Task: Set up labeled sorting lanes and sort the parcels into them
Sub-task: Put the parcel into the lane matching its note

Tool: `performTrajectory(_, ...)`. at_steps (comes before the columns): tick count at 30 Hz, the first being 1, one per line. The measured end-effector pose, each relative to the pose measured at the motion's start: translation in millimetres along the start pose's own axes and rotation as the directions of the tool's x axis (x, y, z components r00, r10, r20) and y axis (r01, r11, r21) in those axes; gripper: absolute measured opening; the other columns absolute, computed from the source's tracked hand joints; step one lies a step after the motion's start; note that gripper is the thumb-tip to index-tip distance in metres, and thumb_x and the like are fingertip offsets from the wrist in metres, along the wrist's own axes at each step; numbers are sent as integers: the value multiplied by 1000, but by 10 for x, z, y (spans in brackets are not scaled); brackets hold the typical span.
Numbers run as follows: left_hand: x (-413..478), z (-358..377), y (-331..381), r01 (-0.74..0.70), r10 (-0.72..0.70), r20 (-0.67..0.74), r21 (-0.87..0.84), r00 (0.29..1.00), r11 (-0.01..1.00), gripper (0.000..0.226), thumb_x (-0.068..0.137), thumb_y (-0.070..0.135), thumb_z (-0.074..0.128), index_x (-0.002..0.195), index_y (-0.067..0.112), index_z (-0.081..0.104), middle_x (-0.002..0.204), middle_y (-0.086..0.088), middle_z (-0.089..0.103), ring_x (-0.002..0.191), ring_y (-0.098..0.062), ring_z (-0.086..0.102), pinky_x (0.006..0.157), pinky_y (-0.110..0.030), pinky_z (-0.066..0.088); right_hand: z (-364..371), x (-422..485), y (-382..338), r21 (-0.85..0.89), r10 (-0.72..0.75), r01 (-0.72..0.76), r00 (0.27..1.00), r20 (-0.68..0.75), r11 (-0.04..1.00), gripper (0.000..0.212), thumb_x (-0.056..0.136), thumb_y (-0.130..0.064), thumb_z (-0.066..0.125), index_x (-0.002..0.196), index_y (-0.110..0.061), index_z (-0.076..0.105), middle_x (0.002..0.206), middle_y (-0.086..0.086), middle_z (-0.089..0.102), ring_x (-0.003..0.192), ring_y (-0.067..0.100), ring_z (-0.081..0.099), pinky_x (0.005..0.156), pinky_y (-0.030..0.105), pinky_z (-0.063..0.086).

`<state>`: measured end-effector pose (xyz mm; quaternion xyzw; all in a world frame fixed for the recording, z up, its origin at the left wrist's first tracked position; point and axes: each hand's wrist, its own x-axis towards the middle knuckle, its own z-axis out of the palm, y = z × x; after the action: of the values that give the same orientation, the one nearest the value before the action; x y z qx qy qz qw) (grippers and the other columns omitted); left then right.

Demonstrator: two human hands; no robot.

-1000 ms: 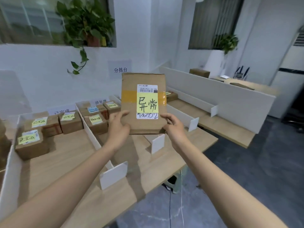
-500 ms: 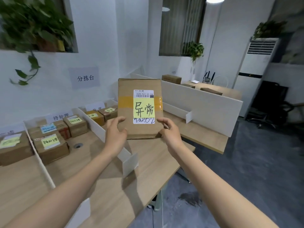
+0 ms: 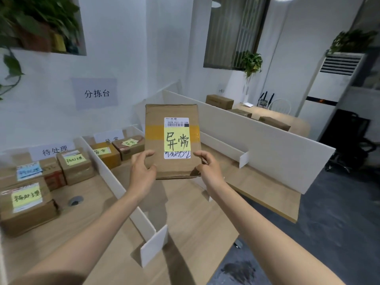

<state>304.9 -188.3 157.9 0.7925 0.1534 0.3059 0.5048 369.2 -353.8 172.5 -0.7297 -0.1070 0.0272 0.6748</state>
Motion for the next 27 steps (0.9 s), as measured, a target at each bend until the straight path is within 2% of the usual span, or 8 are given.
performTrajectory(4,226,16,-167,40,-40,-12,17,999,999,37,91,1,50,121,23,53,135,-1,37,122,-14,42,99,-21,31,185,298,104,11,38,-38,999,26,999,50,83,16,37,114,-15,61,114,-9,55,113,2,46,95,29,49)
performTrajectory(6,358,12,-234,62,-61,-21,28,998,998,38,91,0,50,122,22,53,136,-2,37,123,-15,42,100,-20,31,272,430,119,30,50,-51,997,56,998,48,85,16,37,117,-12,60,101,-16,56,92,-7,52,75,10,49)
performTrajectory(8,472,13,-283,91,-90,-26,31,996,995,39,92,-1,49,125,19,52,136,-2,36,120,-12,41,95,-15,29,353,586,162,43,54,-57,996,76,997,46,86,15,38,116,-12,59,96,-20,54,80,-12,49,59,4,44)
performTrajectory(13,719,82,-480,155,-151,-63,63,987,986,42,90,-4,47,126,17,51,136,-3,35,110,-6,37,81,0,29,580,1014,385,48,102,-109,986,134,993,44,83,14,40,100,-21,61,112,-4,61,92,10,57,57,13,44)
performTrajectory(16,841,144,-643,195,-187,-97,85,978,977,43,90,-6,48,126,17,52,134,-2,36,114,-8,38,71,7,29,698,1256,538,68,108,-122,978,178,990,47,80,16,38,93,-22,62,104,-2,64,85,17,58,55,15,44)
performTrajectory(20,1015,281,-848,279,-259,-162,115,952,953,43,89,-6,47,127,14,52,132,-4,38,111,-9,40,82,3,27,822,1631,742,27,136,-148,953,273,989,44,81,14,40,107,-14,62,106,-3,64,83,14,59,58,20,45)
performTrajectory(23,1128,388,-996,294,-256,-213,168,943,941,40,87,-6,50,124,9,54,127,-11,42,96,-8,44,84,-1,28,929,1933,926,-16,187,-193,918,349,981,46,81,13,37,102,-20,61,111,0,63,88,16,57,61,24,44)
performTrajectory(27,1327,482,-1210,399,-357,-263,125,896,909,46,77,-9,47,115,16,56,123,-7,48,111,-14,48,98,-22,38,1094,2280,1112,-59,221,-217,872,437,974,45,82,13,36,101,-20,60,115,3,61,93,18,55,62,24,42)
